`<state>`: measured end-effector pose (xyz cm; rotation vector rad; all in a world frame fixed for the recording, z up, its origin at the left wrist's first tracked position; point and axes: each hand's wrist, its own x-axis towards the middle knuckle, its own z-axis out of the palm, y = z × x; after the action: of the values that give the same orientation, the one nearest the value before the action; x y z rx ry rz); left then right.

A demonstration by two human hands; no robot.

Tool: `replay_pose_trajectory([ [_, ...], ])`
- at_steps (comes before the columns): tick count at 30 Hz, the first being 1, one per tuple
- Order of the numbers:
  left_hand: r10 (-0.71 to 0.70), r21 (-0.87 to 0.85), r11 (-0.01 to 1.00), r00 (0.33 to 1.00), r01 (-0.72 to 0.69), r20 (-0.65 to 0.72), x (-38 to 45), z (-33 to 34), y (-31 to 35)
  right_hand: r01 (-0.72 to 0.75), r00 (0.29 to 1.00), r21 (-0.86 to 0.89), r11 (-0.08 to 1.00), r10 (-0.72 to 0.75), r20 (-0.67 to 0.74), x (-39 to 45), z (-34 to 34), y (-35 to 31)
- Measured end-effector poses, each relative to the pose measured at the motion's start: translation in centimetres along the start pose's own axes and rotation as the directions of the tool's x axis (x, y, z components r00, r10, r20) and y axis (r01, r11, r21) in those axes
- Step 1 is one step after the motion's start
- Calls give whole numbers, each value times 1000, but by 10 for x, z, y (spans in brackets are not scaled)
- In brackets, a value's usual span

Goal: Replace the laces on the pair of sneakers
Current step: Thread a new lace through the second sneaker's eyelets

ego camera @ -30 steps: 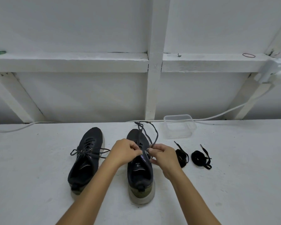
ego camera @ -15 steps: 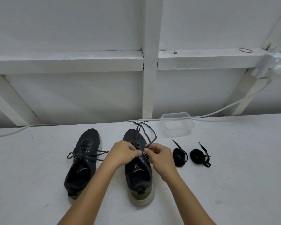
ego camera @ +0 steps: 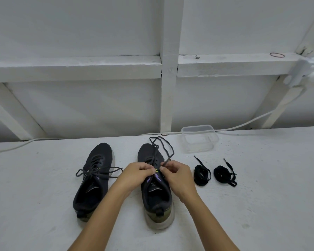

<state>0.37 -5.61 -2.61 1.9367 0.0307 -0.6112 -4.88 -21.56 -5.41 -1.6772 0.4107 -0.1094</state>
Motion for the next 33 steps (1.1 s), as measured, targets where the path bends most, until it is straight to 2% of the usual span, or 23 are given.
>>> replay_pose_trajectory([
  [10, 18, 18, 1000, 998, -17, -55, -6, 4, 3, 55, 998, -96, 994, -52, 33, 0, 2, -3],
  [12, 46, 54, 998, 997, -42, -67, -8, 5, 2, 28, 999, -107, 994, -23, 42, 1, 1, -2],
  [17, 93, 139, 987, 992, -81, -85, -8, 7, 5, -72, 994, -8, 997, 72, 85, -3, -3, -8],
  [21, 131, 218, 971, 984, -102, -121, -9, 11, 7, -128, 972, -16, 992, 129, 198, -8, -11, -20],
  [24, 152, 217, 969, 976, -116, -157, -12, 13, 4, -304, 930, 162, 939, 256, 264, 0, -18, -25],
  [27, 118, 137, 986, 974, -92, -193, -14, 12, 0, -407, 912, 493, 769, 314, 263, 6, -25, -30],
  [28, 107, 112, 990, 973, -86, -205, -14, 11, -2, -420, 908, 537, 732, 339, 248, 6, -26, -31],
  [30, 103, 95, 992, 967, -83, -231, -15, 12, -3, -446, 895, 413, 794, 398, 202, 1, -24, -32],
  [33, 102, 118, 990, 962, -74, -253, -14, 12, 0, -399, 915, 55, 915, 394, 92, -12, -15, -27],
])
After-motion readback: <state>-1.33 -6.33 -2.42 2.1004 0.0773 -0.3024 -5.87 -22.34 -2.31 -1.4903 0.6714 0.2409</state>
